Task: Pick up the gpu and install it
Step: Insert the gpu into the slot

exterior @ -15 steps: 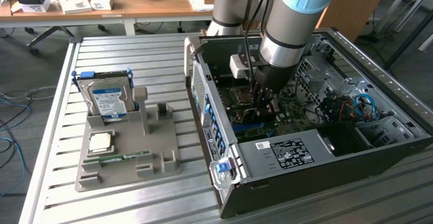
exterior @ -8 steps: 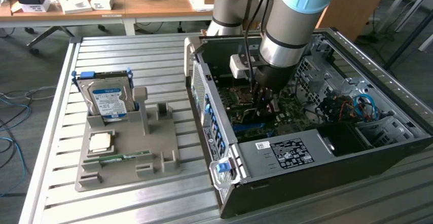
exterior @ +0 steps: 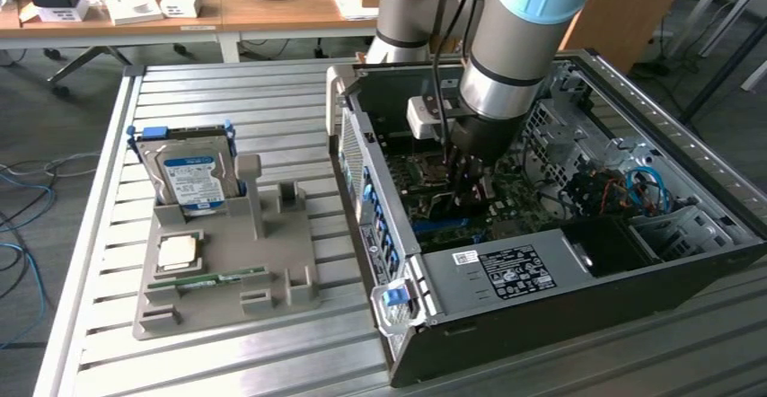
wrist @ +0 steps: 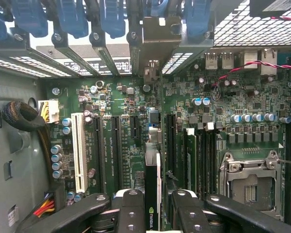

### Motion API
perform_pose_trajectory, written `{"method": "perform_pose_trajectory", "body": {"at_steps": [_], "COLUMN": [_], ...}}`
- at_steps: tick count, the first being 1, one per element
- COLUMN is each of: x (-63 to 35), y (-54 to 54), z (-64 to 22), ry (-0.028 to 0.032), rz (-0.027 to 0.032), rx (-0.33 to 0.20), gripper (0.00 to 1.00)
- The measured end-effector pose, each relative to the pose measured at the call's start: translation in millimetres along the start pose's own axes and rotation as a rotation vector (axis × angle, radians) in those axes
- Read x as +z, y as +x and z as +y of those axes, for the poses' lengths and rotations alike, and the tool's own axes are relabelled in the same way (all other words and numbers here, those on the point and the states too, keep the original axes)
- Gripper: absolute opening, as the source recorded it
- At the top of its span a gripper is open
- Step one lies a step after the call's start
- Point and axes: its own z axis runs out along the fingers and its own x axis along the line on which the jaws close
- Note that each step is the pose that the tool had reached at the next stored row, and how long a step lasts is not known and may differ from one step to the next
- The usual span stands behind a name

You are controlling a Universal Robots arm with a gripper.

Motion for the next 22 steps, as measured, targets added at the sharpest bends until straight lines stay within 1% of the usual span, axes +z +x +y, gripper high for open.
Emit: {"method": "perform_pose_trajectory", "body": {"at_steps": [8,22], "x": [0.1,1.4], "y": [0.0,0.0], "z": [0.0,0.0], "ry": [0.0006,0.0007], "rz": [0.0054,0.0055], "rx": [0.005,0.005], "gripper": [0.26,0.26]}}
